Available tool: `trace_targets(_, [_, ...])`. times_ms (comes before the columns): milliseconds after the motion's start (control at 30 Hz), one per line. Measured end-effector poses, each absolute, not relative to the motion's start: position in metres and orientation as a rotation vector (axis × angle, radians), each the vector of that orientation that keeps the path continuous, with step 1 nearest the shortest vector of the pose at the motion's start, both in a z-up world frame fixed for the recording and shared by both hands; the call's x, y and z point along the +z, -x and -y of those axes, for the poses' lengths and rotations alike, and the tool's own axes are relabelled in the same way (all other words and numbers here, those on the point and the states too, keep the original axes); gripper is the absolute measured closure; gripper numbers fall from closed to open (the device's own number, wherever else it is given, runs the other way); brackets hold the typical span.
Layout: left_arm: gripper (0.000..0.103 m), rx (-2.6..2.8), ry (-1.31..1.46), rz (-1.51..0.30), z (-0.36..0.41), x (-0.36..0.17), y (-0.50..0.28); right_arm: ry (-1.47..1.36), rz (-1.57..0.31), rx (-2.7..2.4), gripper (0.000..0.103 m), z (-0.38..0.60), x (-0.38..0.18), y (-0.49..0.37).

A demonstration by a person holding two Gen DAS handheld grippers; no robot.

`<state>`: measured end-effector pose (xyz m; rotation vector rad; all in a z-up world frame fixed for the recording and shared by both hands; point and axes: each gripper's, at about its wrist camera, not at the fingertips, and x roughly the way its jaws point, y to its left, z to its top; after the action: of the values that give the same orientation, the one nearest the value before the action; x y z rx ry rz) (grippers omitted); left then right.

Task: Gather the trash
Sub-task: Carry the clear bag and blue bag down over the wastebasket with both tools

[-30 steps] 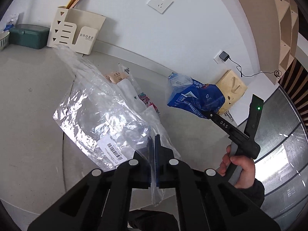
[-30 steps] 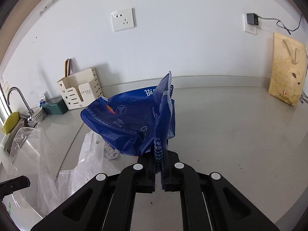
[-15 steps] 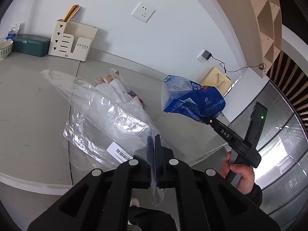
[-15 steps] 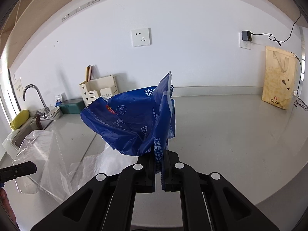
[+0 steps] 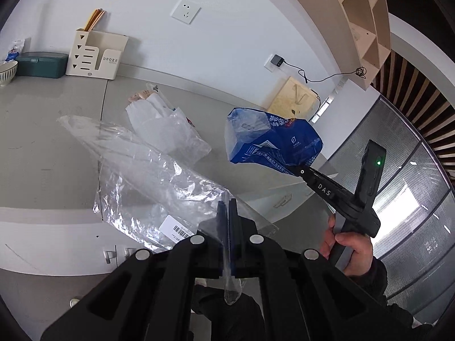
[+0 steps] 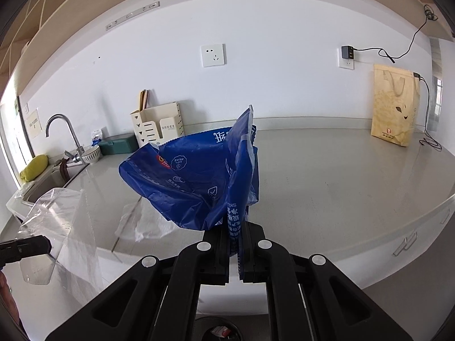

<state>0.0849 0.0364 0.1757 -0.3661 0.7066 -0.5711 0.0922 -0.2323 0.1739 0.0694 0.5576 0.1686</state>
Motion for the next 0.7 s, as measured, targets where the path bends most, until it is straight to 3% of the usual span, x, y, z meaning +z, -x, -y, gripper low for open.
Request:
trace_targets(367, [0.099, -0.589, 0.317, -0.782, -0.020, 0.133, -0.041, -0.073, -0.629, 0.223, 0.095, 0.227, 0.135, -0.023])
trace_targets(700, [0.099, -0.602, 0.288, -0.910, -0.003, 0.063, -0.027, -0.104, -0.780, 0.233, 0.095, 0.222, 0.051, 0.009])
